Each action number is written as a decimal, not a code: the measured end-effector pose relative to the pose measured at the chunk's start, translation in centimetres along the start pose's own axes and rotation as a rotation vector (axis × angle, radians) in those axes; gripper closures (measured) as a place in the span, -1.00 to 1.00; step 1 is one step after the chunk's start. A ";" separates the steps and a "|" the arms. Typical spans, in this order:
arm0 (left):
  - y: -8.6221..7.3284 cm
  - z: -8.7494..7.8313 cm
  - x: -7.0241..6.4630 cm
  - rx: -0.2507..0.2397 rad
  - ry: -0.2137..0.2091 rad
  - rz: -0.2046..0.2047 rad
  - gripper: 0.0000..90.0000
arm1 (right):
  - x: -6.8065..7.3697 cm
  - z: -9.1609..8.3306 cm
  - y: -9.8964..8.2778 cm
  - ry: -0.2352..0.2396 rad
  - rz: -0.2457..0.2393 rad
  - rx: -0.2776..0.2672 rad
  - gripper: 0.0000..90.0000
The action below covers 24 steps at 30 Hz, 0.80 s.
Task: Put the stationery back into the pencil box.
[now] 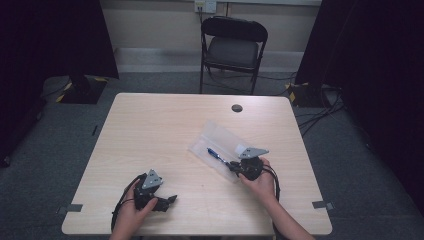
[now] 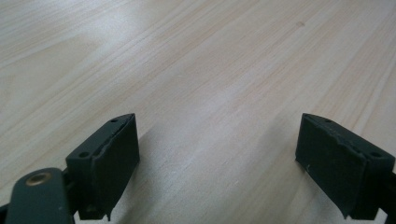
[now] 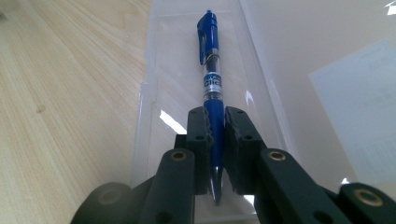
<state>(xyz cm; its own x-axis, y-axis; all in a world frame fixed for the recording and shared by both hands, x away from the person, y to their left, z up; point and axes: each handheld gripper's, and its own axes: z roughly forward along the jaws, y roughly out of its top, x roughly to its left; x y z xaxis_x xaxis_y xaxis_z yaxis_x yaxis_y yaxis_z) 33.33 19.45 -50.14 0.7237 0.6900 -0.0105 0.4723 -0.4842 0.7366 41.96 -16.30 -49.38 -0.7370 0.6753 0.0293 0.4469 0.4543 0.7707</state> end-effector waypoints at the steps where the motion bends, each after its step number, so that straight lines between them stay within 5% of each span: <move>1: 0.0 0.0 0.0 0.000 0.000 0.000 -0.71 | 0.0 0.0 0.0 0.000 -0.004 0.000 0.79; 24: 0.0 0.0 0.0 0.000 0.000 0.000 -0.71 | -0.2 0.2 -0.2 -0.004 -0.011 0.006 0.78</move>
<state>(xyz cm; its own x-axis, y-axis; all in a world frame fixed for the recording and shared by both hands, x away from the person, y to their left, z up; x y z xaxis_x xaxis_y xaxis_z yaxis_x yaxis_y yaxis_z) 33.33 19.45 -50.14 0.7236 0.6901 -0.0108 0.4724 -0.4838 0.7368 42.10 -16.44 -49.64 -0.7398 0.6726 0.0177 0.4416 0.4655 0.7670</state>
